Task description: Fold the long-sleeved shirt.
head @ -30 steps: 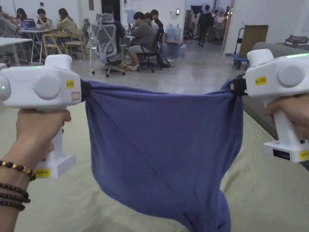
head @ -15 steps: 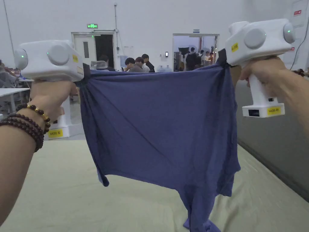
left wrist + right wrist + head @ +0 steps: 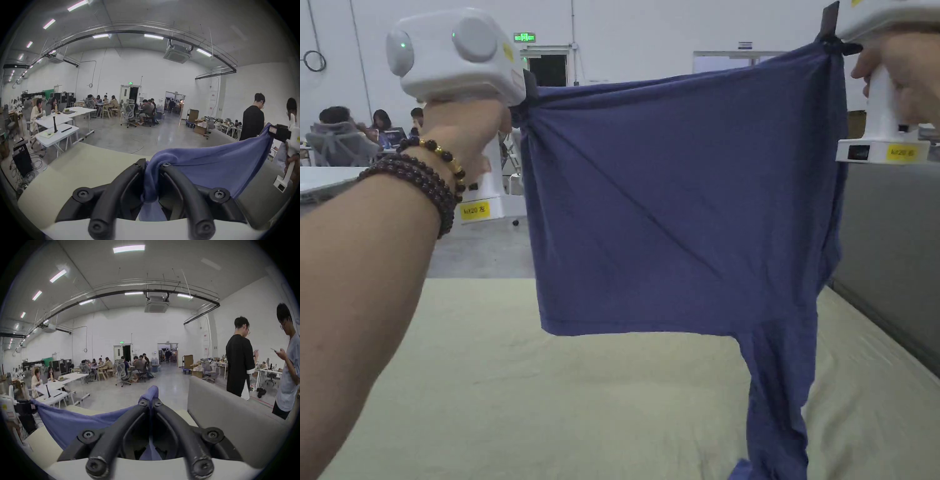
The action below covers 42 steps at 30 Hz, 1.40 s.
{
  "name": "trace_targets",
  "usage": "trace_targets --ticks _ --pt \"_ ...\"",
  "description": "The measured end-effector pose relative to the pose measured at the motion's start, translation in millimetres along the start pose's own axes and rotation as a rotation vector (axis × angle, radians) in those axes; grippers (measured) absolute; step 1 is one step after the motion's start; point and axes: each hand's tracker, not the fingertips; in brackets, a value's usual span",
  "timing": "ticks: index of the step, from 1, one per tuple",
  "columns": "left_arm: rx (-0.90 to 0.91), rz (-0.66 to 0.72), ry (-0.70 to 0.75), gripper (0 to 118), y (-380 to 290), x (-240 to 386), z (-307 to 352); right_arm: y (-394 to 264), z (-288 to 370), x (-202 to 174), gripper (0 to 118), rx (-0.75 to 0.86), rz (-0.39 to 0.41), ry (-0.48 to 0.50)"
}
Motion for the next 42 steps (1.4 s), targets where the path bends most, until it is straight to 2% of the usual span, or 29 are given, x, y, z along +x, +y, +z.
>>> trace_targets --ticks 6,10,13,15,16,18,20,24,27,30,31,33,35,37,39,42 --pt "-0.051 -0.017 0.019 11 -46 -10 -18 -57 -18 -5 0 -0.071 0.005 0.006" --pt "-0.161 -0.072 0.04 11 -118 -22 -47 -144 -35 -3 0 -0.211 0.009 0.028" --pt "-0.249 -0.085 0.081 11 -182 -32 -63 -220 -48 -1 0 -0.311 0.027 0.007" --pt "-0.326 -0.128 0.107 11 -220 -35 -71 -268 -49 0 0 -0.373 -0.004 0.009" --pt "-0.347 -0.159 0.109 11 -240 -36 -74 -292 -61 1 0 -0.431 0.011 0.004" --pt "-0.377 -0.195 0.109 11 -267 -35 -70 -320 -58 1 0 -0.474 0.007 0.003" --pt "-0.386 -0.17 0.097 11 -281 -40 -64 -332 -52 5 0 -0.467 -0.009 0.006" --pt "-0.339 -0.078 0.063 11 -291 -52 -18 -332 8 10 0 -0.45 -0.052 0.047" --pt "-0.323 -0.012 0.046 11 -319 -61 40 -357 74 11 0 -0.411 0.004 0.057" --pt "-0.287 -0.033 0.084 11 -376 -63 98 -402 152 9 0 -0.435 -0.003 0.053" --pt "-0.316 -0.09 0.072 11 -402 -62 117 -423 174 9 0 -0.455 -0.012 0.067" --pt "-0.371 -0.103 0.09 11 -449 -63 150 -463 216 10 0 -0.497 -0.006 0.06" --pt "-0.44 -0.033 0.108 11 -496 -74 178 -502 257 15 0 -0.586 -0.026 0.027" --pt "-0.469 0.061 0.079 11 -535 -86 212 -541 295 20 0 -0.685 -0.037 0.039" --pt "-0.54 0.095 0.136 11 -561 -89 236 -569 323 23 0 -0.797 -0.037 0.065" --pt "-0.63 -0.024 0.158 11 -592 -85 248 -608 332 22 0 -0.95 0.036 0.065"
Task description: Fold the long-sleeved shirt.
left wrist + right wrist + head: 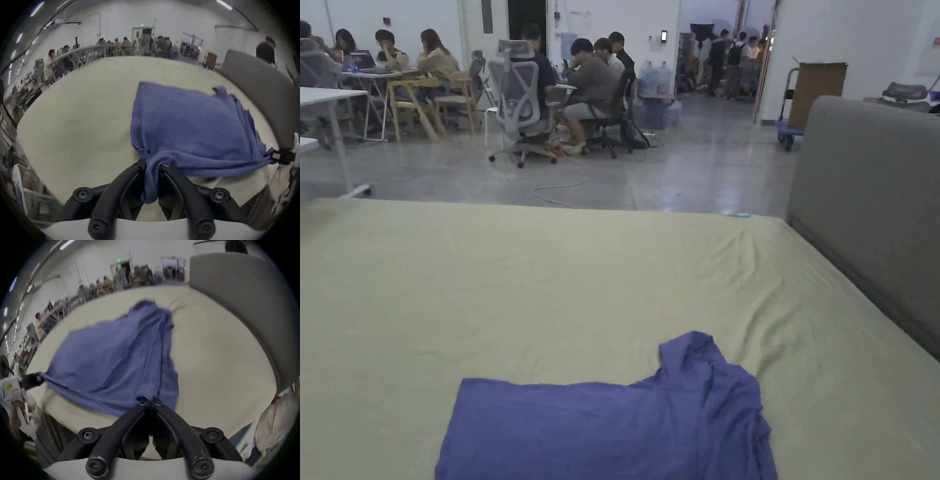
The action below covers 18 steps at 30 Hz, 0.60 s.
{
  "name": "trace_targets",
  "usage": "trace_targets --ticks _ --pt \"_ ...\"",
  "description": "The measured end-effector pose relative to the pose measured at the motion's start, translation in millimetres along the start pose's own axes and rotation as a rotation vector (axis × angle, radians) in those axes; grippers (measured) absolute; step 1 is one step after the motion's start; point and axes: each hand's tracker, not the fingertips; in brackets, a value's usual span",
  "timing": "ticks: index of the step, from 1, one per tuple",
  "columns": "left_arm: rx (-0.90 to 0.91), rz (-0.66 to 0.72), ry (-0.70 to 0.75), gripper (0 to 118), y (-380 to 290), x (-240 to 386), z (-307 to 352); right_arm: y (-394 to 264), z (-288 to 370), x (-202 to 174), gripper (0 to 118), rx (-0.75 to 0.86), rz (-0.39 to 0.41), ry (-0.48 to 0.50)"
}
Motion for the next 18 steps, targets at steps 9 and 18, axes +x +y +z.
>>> trace_targets --ticks 9,18 --pt "0.168 0.053 -0.065 117 19 -7 38 5 51 2 118 0.2 -0.017 -0.042" --pt "0.145 0.012 -0.063 0 20 5 55 20 55 -3 0 0.174 -0.032 -0.064"
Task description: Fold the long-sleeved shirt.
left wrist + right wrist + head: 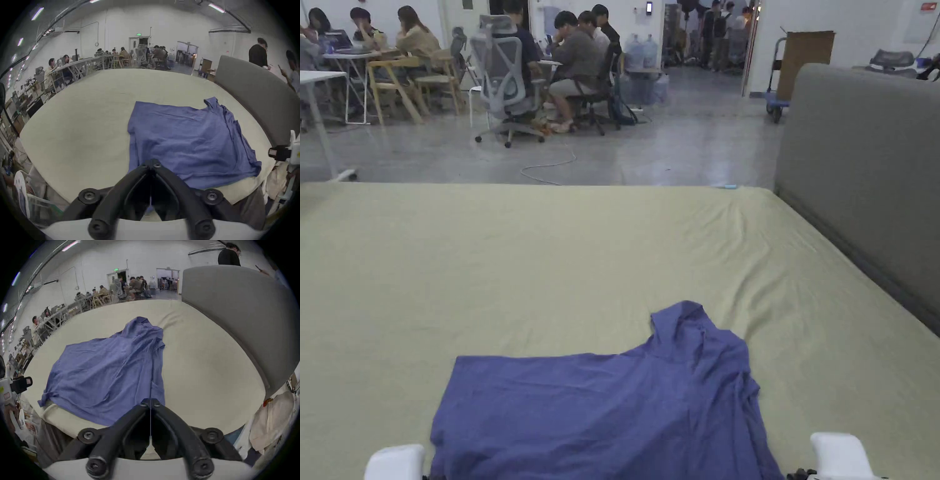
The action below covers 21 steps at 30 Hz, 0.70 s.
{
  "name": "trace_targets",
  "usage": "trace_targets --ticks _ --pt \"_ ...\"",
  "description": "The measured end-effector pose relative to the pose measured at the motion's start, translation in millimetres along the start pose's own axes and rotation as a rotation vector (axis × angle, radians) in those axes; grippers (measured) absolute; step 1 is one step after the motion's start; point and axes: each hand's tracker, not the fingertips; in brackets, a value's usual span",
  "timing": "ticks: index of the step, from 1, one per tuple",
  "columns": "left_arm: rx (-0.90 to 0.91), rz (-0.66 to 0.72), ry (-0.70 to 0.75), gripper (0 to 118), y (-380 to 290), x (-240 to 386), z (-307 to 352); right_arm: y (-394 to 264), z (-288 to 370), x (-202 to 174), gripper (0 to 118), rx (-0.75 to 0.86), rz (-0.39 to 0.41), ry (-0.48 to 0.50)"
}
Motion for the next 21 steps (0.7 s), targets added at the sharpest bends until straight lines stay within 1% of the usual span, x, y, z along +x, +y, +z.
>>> trace_targets --ticks 1,2,3,4,5,6,7,8,10,11,12,13,14,15,16,17,18,19,20,21 --pt "-0.013 0.014 -0.025 0 -2 -1 -1 -1 -1 -1 0 -0.007 -0.014 0.025" --pt "-0.02 0.023 -0.022 0 11 1 3 -1 -4 -1 16 -0.013 -0.028 0.023" --pt "-0.014 0.028 -0.02 0 11 0 2 -3 -10 -3 65 -0.027 -0.028 0.009" --pt "-0.012 0.03 -0.016 0 11 0 0 -12 -17 1 94 -0.072 -0.019 -0.018" --pt "-0.016 0.031 -0.014 0 13 0 -2 -14 -20 0 94 -0.104 -0.011 -0.038" --pt "-0.032 0.034 -0.017 0 19 -3 -7 -16 -23 -1 88 -0.111 -0.006 -0.041" --pt "-0.034 0.031 -0.02 0 23 -4 -10 -18 -27 -3 88 -0.131 -0.006 -0.037" --pt "-0.033 0.029 -0.019 0 27 -4 -13 -25 -44 3 88 -0.148 0.015 -0.001" --pt "-0.026 0.01 -0.025 0 40 0 -22 -26 -57 1 86 -0.172 0.005 0.038" --pt "-0.027 0.003 -0.017 0 46 1 -26 -26 -63 -1 76 -0.18 0.003 0.032" --pt "-0.031 -0.007 0.016 0 55 3 -34 -28 -73 0 48 -0.181 0.003 0.022" --pt "-0.028 -0.011 0.016 0 66 4 -43 -28 -81 -1 32 -0.2 0.015 0.004" --pt "-0.025 -0.013 0.01 5 76 4 -52 -28 -87 -1 30 -0.223 0.013 0.01" --pt "-0.022 -0.018 0.005 37 91 3 -64 -28 -86 -2 17 -0.208 0.012 0.026" --pt "-0.015 -0.035 0.005 77 107 2 -79 -26 -80 -5 8 -0.197 0.039 0.029" --pt "-0.02 -0.062 0.0 112 121 1 -95 -25 -81 -6 7 -0.211 0.067 0.076" --pt "-0.046 -0.107 -0.001 117 136 1 -117 -24 -85 -10 6 -0.217 0.062 0.043" --pt "-0.059 -0.107 0.002 117 151 -2 -143 -26 -87 -13 6 -0.223 0.095 0.026" --pt "0.012 -0.134 0.02 117 167 -6 -159 -24 -88 -18 6 -0.226 0.145 0.026" --pt "-0.051 -0.135 0.055 117 179 -11 -184 -24 -90 -18 6 -0.229 0.131 0.026"
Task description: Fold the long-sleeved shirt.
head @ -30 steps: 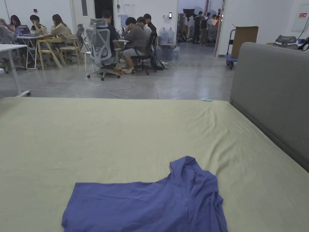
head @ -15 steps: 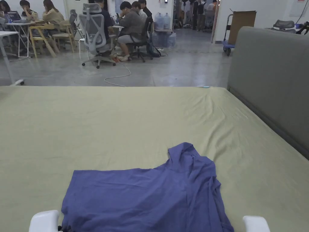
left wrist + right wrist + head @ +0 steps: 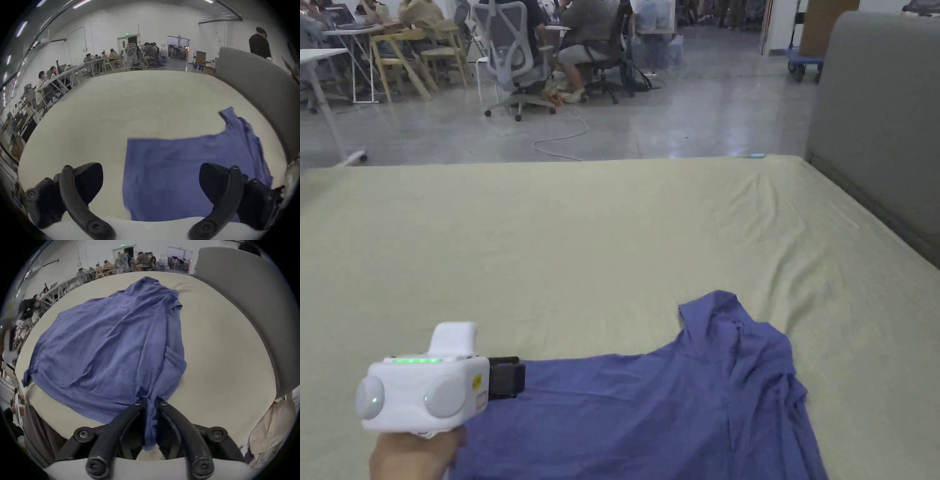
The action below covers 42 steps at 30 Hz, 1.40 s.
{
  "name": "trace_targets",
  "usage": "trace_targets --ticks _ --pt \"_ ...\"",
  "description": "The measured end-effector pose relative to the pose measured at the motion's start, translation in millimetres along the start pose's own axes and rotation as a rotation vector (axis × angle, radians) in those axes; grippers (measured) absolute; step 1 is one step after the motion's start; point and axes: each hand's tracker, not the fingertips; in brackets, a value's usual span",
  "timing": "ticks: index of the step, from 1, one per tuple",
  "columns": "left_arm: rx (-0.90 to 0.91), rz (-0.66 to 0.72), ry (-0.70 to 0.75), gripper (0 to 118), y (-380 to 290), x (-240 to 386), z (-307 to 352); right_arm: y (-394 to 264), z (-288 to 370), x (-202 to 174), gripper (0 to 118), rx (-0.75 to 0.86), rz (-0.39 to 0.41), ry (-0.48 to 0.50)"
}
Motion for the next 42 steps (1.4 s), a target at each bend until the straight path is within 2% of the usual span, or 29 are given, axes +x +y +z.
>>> trace_targets --ticks 2,4,8,11,12,14,15,16,17,19,21,24,26,31,32,38,41,42 --pt "-0.107 -0.054 0.041 117 22 -1 -43 3 -1 3 6 -0.012 -0.044 0.011" --pt "-0.131 -0.085 0.069 116 35 -9 -75 0 -7 8 6 -0.015 -0.046 0.019" --pt "-0.288 -0.041 0.033 115 33 -13 -108 0 -8 0 6 -0.026 -0.015 -0.007" --pt "-0.369 -0.024 -0.01 113 20 -15 -126 1 -12 0 6 -0.034 -0.024 -0.016" --pt "-0.373 0.0 -0.034 103 17 -12 -124 1 -13 1 6 -0.032 -0.031 -0.013" --pt "-0.33 0.062 -0.085 74 15 -10 -111 -1 -14 6 6 -0.026 -0.052 0.003" --pt "-0.334 0.022 -0.041 43 20 -5 -104 0 -11 5 6 -0.024 -0.06 0.012" --pt "-0.347 -0.033 -0.032 0 25 -2 -96 0 -9 7 6 -0.025 -0.071 0.022" --pt "-0.361 -0.047 -0.07 0 29 -3 -92 2 -7 9 6 -0.029 -0.082 0.031" --pt "-0.316 0.027 -0.121 0 46 -13 -75 9 4 18 6 -0.037 -0.094 0.054" --pt "-0.227 0.068 -0.131 0 64 -22 -49 30 27 27 6 0.081 -0.087 0.062" --pt "-0.105 0.119 -0.215 1 114 -43 -10 97 81 46 6 0.269 -0.103 0.064" --pt "-0.006 0.172 -0.33 1 151 -50 19 157 115 56 6 0.396 -0.037 0.026" --pt "0.174 0.184 -0.239 1 254 -63 82 319 181 89 6 0.58 0.125 -0.098" --pt "0.216 0.187 -0.225 1 277 -65 96 353 196 95 6 0.599 0.137 -0.12" --pt "0.47 0.259 -0.211 1 381 -69 176 509 284 120 6 0.713 0.074 -0.16" --pt "0.522 0.292 -0.158 1 424 -69 212 555 321 129 6 0.759 -0.004 -0.2" --pt "0.558 0.309 -0.164 0 430 -69 221 561 327 130 6 0.778 -0.002 -0.22"
